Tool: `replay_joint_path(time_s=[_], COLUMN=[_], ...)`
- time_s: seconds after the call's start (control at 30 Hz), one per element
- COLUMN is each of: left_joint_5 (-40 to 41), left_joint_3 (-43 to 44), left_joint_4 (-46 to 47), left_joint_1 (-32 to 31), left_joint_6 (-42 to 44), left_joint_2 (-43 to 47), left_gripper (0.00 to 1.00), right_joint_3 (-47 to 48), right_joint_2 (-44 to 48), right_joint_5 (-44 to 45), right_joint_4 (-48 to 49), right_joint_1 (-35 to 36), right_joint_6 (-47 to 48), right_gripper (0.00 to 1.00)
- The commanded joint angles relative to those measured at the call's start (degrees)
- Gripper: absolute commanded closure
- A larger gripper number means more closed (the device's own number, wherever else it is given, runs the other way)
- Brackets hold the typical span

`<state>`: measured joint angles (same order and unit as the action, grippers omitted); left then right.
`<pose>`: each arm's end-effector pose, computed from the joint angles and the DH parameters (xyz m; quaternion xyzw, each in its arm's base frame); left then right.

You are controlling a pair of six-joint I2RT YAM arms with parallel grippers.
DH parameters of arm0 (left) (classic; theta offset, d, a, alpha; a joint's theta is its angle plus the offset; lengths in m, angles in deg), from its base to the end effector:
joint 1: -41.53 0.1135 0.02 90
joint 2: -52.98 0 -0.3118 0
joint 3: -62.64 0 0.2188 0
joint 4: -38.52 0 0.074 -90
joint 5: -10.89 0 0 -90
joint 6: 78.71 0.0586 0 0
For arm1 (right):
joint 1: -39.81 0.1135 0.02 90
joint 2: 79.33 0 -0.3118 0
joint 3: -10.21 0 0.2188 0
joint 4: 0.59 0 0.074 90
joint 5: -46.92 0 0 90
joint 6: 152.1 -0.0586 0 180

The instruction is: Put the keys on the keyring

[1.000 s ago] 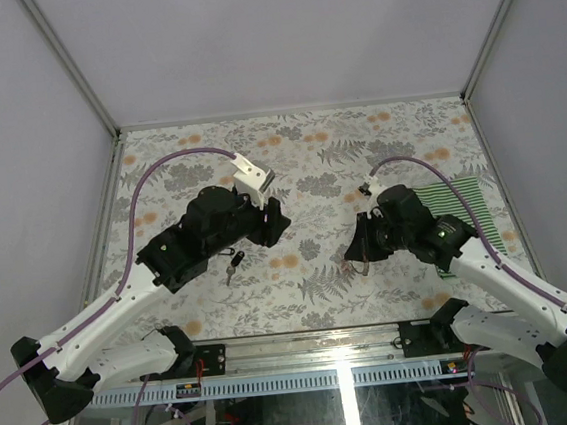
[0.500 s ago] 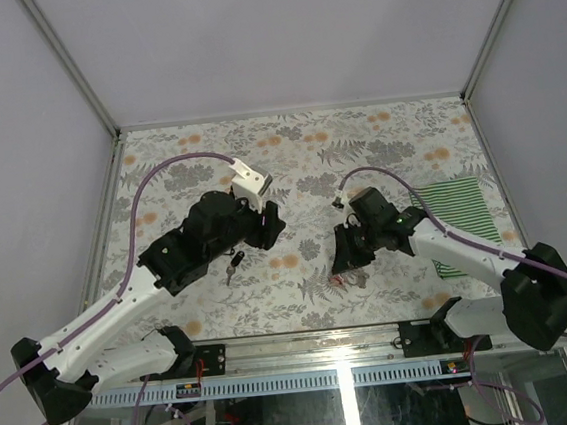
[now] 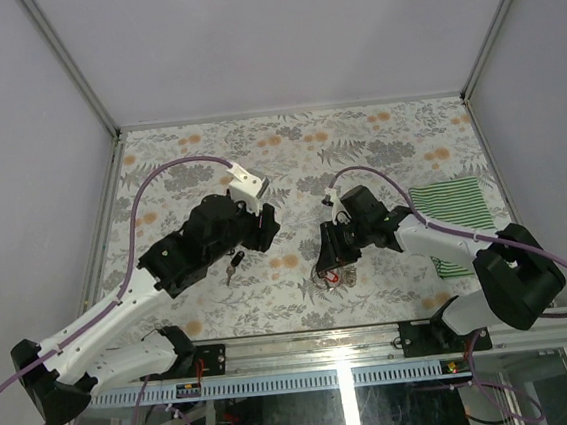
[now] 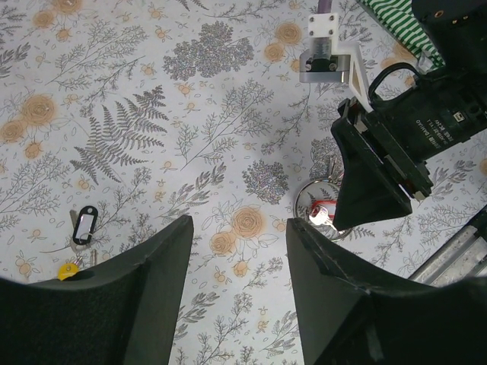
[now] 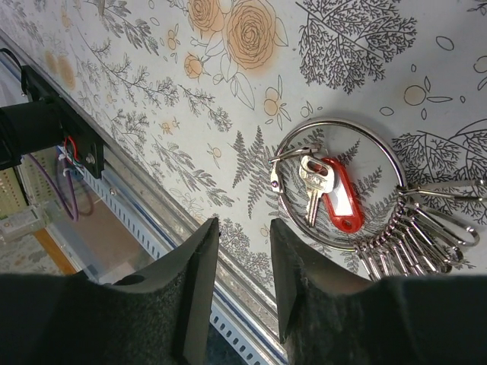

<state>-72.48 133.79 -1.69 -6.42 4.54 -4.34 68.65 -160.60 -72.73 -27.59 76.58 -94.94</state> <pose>0.1273 -0.1310 0.3695 0.2700 0.8049 -0.1981 0.4900 0.1868 0.1758 0.2413 -0.1189 0.9044 0.3868 0.1354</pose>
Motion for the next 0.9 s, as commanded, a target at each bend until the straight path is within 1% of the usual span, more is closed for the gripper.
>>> replay_joint_path(time_s=[0.0,0.07,0.23,0.37,0.47,0.6,0.77,0.87], left_joint_5=[1.5,1.7,0.8,0.5,-0.6,-0.9,-1.4,0.0], left_joint_3=[-0.8,-1.3,-3.4,-4.0,-3.6,-2.7,-2.8,-2.7], left_joint_4=[0.1,0.7,2.6,3.0,2.8,1.4,0.9,-0.2], left_joint_1=[0.2,0.2,0.4,0.4,0.7,1.7,3.0,3.2], left_joint_6=[-0.2,-0.9,-3.4,-4.6,-4.1,-1.6,0.1,0.3], left_joint_2=[0.9,1.3,1.5,0.6,-0.3,-1.4,-2.2,-2.4], left_gripper=[0.46,0.46,0.46,0.46,0.45,0.45,0.45,0.46], right_joint_3=[1.6,1.8,2.2,0.5,-0.6,-0.1,3.1,3.9], right_joint_2=[2.6,4.9,10.9,15.4,16.5,13.9,6.0,2.3], right_joint_5=[0.5,3.2,14.9,22.7,28.0,30.7,31.4,31.4], right_joint_4=[0.9,-1.1,-8.5,-10.8,-11.5,-10.7,-10.9,-9.8], right_joint_1=[0.4,0.4,0.4,0.4,0.4,0.4,0.4,0.4], right_joint_6=[1.5,3.2,6.7,4.7,2.1,-0.7,-3.1,-4.0], right_gripper=[0.60,0.60,0.60,0.60,0.59,0.60,0.62,0.63])
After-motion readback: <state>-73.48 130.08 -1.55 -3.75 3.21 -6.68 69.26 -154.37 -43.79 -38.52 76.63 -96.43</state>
